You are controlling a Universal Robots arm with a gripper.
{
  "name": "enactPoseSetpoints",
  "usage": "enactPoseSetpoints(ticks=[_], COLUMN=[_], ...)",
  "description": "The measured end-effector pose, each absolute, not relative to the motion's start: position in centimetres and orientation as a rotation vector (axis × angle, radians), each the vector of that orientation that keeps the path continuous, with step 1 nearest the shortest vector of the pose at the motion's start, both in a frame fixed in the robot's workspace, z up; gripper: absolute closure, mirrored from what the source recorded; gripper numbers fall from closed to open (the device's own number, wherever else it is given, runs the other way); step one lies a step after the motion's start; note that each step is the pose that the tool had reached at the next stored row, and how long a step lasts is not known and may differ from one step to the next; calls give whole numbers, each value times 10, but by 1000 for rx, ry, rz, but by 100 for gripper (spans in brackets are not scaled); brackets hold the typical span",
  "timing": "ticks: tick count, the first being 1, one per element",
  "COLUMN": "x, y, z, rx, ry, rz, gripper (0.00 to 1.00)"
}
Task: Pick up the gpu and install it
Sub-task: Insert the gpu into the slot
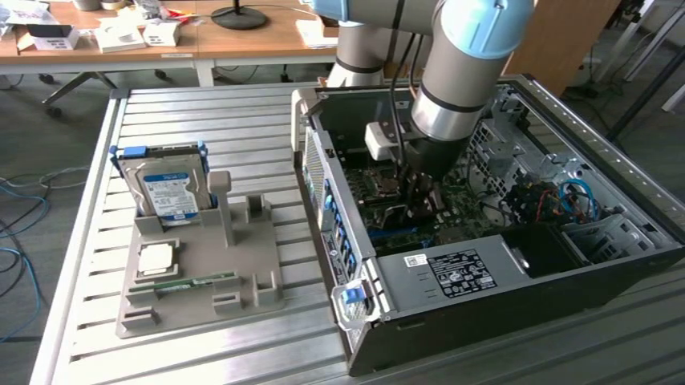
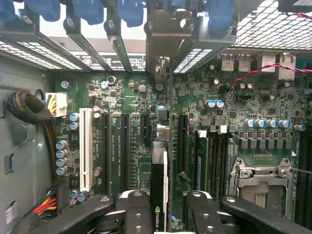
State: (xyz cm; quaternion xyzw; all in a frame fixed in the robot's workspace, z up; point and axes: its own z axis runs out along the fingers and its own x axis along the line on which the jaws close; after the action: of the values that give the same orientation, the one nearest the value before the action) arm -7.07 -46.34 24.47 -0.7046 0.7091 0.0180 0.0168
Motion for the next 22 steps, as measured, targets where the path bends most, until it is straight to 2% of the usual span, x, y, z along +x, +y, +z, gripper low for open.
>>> enactPoseSetpoints(ticks=[22], x=[-72], y=[-461], z=[248], rx=[-2188], ry=[2203], rz=[53], gripper=[66])
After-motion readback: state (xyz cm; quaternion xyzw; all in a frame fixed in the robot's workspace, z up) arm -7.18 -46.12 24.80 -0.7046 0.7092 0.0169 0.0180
